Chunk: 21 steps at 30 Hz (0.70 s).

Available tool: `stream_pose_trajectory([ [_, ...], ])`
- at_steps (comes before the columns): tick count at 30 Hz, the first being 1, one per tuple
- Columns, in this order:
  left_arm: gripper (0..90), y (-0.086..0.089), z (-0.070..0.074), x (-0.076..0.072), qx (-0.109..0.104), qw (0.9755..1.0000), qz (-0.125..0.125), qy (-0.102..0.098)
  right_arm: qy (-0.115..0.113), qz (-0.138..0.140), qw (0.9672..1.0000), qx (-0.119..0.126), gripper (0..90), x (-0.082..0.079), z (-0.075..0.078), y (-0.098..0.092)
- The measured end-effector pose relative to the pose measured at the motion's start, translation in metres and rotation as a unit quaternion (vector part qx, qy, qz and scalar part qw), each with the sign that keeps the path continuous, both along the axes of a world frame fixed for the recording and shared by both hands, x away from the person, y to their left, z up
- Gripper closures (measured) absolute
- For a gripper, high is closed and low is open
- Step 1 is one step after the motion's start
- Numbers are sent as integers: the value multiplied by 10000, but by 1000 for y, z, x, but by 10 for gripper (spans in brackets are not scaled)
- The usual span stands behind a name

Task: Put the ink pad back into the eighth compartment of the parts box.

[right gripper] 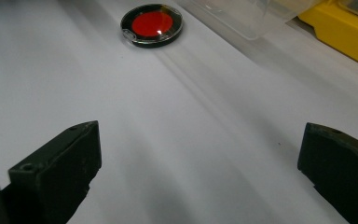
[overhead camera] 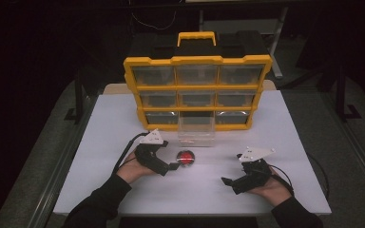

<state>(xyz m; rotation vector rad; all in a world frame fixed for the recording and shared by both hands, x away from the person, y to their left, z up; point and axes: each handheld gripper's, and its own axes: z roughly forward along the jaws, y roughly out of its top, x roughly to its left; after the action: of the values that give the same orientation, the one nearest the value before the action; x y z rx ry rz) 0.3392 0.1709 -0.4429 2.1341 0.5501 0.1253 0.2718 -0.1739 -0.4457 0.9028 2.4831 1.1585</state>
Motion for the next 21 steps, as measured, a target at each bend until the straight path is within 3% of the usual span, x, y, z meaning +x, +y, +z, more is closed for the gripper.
stream_pose_trajectory([
  [12,0,-8,-5,3,48,10000,-43,12,10,0,10000,8,0,0,0,0],
  [21,71,-13,-7,4,58,9999,-138,-44,3,5,10000,11,0,0,0,0],
])
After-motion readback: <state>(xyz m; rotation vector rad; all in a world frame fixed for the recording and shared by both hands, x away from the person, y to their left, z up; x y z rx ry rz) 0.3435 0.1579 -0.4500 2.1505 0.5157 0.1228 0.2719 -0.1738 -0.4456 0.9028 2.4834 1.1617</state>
